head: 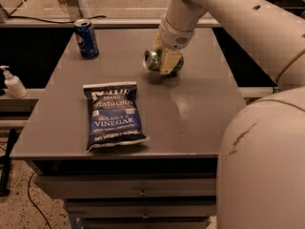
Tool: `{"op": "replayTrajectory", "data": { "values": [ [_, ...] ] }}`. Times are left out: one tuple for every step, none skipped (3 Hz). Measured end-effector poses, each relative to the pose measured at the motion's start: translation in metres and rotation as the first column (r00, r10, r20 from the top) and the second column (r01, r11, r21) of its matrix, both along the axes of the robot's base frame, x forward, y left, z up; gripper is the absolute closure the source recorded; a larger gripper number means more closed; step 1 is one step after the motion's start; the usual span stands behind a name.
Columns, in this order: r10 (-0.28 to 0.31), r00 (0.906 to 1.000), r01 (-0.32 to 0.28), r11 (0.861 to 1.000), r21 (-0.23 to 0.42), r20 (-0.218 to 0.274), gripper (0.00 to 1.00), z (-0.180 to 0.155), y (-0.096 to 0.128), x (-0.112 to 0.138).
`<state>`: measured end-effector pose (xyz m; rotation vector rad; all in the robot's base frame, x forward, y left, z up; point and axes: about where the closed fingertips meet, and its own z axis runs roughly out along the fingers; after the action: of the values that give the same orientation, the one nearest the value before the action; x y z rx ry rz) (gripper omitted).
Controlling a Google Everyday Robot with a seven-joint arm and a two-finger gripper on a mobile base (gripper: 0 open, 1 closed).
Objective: Knock green can over
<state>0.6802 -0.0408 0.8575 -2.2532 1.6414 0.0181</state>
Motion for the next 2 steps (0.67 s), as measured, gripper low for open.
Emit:
{"op": "replayTrajectory", "data": {
  "values": [
    [0.022, 0.9997, -0.022, 1.0, -0.006, -0.009, 0.0, -0.0041, 0.003, -0.0056],
    [0.026, 0.9996, -0.026, 1.0, -0.007, -0.011, 0.0, -0.0054, 0.0028, -0.0076]
  ]
}}
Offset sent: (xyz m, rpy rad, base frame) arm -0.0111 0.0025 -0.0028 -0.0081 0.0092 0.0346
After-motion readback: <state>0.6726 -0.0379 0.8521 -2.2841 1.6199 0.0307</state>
